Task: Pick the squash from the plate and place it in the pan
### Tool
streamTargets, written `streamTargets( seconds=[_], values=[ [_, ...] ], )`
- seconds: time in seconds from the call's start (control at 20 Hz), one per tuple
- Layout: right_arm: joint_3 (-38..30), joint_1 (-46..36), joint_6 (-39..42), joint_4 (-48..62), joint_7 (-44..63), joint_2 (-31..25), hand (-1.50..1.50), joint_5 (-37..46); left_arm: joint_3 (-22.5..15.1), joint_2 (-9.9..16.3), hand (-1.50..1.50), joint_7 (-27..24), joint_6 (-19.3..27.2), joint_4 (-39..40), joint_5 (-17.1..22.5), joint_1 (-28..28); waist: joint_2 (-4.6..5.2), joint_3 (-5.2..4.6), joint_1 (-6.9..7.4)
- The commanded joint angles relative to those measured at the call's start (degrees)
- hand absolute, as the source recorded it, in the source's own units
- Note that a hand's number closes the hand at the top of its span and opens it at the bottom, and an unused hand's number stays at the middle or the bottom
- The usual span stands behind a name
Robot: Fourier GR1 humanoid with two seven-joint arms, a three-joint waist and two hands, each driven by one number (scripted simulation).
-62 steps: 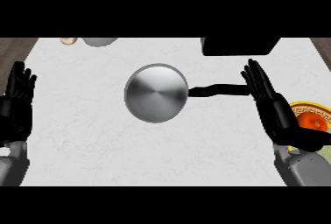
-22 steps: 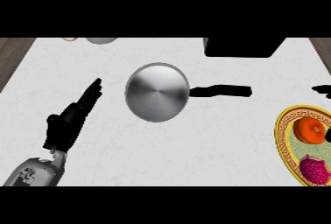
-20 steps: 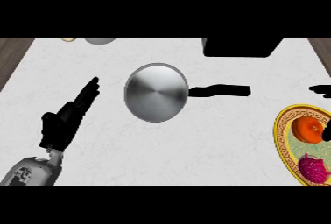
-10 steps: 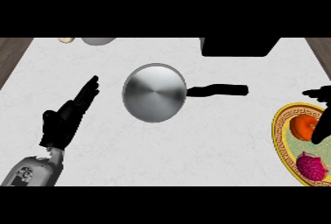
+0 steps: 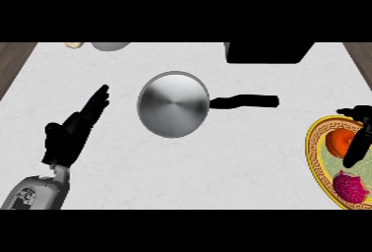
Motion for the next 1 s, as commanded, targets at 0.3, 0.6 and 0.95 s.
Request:
streamTargets(
  seconds=[0.3,0.6,0.95],
  values=[
    [-1.41,2.12,2.09,2.19,-8.30,2.47,1.50,6.37,2.78,-1.38,0.00,2.43,-3.17,-2.53,-1.51,0.12,-0.03,0.02,-0.05],
    [-0.81,-0.94,2.08,10.37,-14.96,4.08,1.50,10.19,4.35,-1.44,0.00,2.92,-4.28,-1.16,-1.93,-2.84,0.19,0.06,0.45],
    [-3.91,6.98,0.48,-3.10,-13.18,3.52,1.50,11.41,2.70,-5.87,0.00,2.80,-3.02,-2.16,-5.28,1.12,-0.08,0.01,-0.30]
  ],
)
